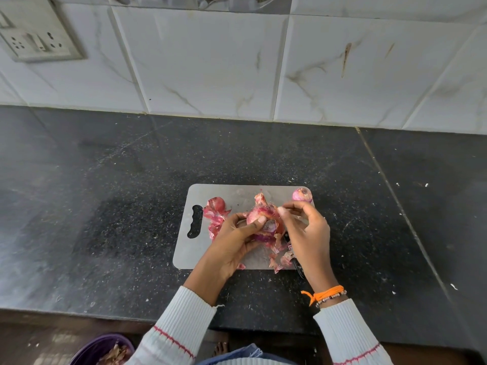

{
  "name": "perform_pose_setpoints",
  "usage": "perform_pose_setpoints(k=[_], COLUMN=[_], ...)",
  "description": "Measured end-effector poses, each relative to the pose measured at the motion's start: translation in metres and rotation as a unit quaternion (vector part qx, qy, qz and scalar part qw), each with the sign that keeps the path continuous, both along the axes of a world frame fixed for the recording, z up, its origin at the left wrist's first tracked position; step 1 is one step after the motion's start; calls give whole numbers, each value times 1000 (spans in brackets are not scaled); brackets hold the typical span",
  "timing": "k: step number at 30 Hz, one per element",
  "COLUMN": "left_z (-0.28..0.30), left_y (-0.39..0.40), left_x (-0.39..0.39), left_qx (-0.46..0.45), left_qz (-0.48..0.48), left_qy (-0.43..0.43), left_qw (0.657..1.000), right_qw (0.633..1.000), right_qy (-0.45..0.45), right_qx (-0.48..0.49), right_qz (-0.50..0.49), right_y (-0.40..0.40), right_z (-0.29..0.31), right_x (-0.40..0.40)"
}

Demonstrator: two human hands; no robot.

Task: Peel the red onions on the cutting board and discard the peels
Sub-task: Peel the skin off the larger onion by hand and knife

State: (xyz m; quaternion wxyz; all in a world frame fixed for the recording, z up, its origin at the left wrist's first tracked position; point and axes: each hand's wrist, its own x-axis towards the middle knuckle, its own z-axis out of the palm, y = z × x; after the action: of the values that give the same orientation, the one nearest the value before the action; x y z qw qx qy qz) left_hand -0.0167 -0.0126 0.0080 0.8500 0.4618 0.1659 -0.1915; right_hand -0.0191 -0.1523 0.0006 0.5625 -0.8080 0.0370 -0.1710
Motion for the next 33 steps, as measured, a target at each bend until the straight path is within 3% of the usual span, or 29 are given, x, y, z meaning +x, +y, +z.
perform_pose_setpoints(k=[5, 10, 15, 25, 29, 33], left_z=[0, -3, -2, -1, -2, -2], left_y=[-5, -5, -3, 0, 4, 6], left_x=[-1, -1, -1, -2, 2, 6], left_qx=[43, 65, 57, 15, -45, -95], left_qz=[11, 6, -5, -31, -32, -19], left_qy=[-8, 4, 4, -27, -16, -4], left_qw=[999, 998, 998, 999, 998, 995], right_qw=[999, 988, 977, 980, 976, 983], right_qy=[-27, -78, -62, 3, 21, 21], right_qx=[-32, -131, -199, -195, -218, -183], right_qz=[-18, -30, -40, -26, -15, -1], right_y=[7, 6, 1, -13, -16, -16], right_z=[-1, -3, -7, -16, -21, -22], right_x=[-1, 1, 5, 9, 8, 8])
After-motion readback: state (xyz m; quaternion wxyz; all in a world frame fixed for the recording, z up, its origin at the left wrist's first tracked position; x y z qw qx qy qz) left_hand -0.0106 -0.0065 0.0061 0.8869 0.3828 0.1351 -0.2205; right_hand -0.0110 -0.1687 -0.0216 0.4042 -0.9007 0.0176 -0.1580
